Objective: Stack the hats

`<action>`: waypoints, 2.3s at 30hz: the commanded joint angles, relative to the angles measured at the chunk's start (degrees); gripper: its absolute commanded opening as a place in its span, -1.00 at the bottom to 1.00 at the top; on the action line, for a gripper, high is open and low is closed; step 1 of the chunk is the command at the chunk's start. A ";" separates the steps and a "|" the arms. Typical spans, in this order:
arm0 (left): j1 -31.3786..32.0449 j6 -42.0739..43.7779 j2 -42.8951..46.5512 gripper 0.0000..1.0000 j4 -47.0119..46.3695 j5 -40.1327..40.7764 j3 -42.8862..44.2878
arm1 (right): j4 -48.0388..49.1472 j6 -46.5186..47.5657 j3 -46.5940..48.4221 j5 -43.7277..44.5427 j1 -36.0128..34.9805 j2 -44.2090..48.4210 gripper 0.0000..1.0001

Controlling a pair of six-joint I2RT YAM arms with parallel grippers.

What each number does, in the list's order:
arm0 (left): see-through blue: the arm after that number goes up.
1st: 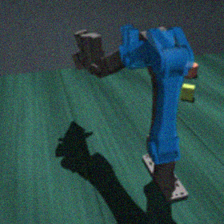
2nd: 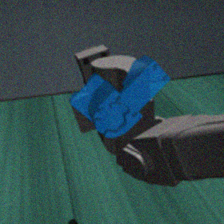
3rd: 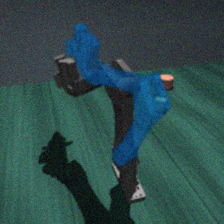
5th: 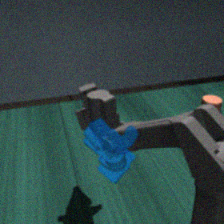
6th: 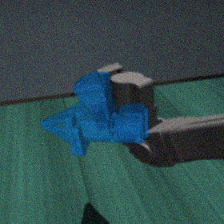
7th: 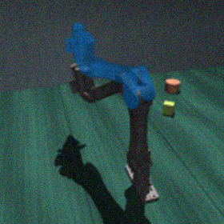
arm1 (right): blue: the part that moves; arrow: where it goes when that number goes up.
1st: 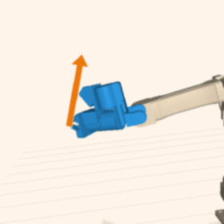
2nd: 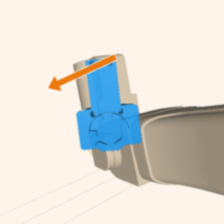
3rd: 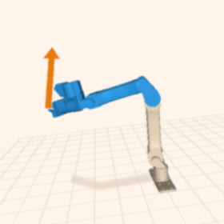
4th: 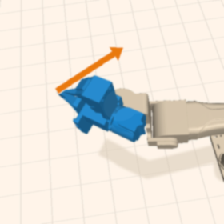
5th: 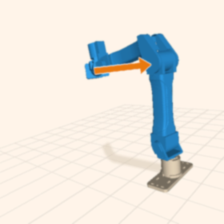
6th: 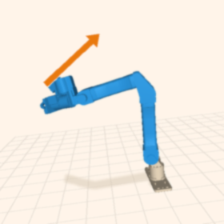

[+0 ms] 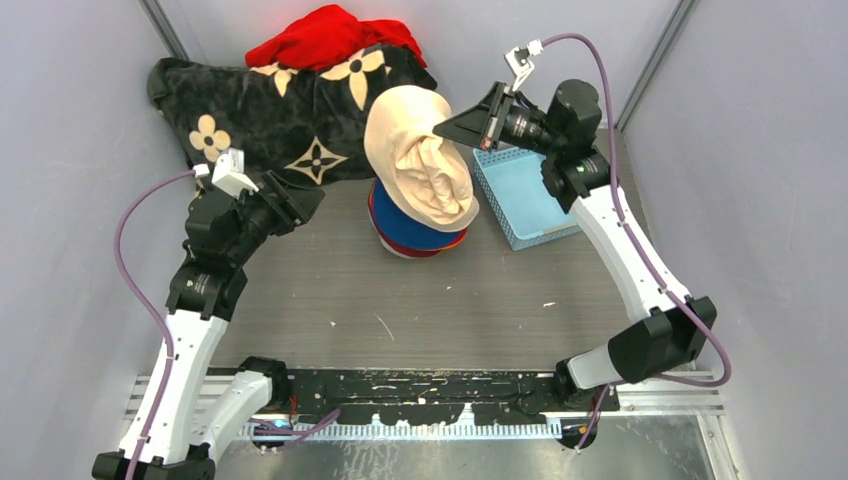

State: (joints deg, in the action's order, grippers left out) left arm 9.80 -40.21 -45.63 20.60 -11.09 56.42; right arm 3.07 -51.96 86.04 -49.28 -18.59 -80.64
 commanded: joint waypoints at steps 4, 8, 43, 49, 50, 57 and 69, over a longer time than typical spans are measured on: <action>0.28 0.30 -1.83 0.18 -2.36 0.00 1.26 | -0.67 4.69 9.56 4.46 0.07 -6.02 -0.99; 0.30 0.26 -4.65 0.18 -4.22 -0.51 2.54 | -4.63 7.61 13.77 7.76 0.91 -9.25 -0.99; 7.80 -5.05 -28.62 0.27 -38.64 -6.75 -0.29 | 7.51 7.13 3.04 2.48 7.65 -13.23 0.35; 7.69 -7.25 -31.59 0.29 -40.68 -9.41 -0.50 | 8.09 6.79 1.55 2.26 11.54 -10.61 0.35; 7.72 -7.69 -31.89 0.29 -41.15 -9.69 -0.75 | 8.09 6.79 1.21 2.07 12.27 -10.13 0.35; 5.99 -13.55 -34.84 0.25 -51.54 -13.50 -4.26 | 8.37 6.81 -2.07 1.20 15.84 -7.22 0.36; 2.60 -27.05 -43.15 -0.02 -81.21 -21.93 -10.43 | 9.23 6.94 -6.28 0.94 17.36 -6.02 0.35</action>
State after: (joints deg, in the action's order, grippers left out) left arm 12.95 -62.26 -86.70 -44.18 -28.77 46.26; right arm 9.02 -45.04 80.14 -47.55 -1.63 -89.27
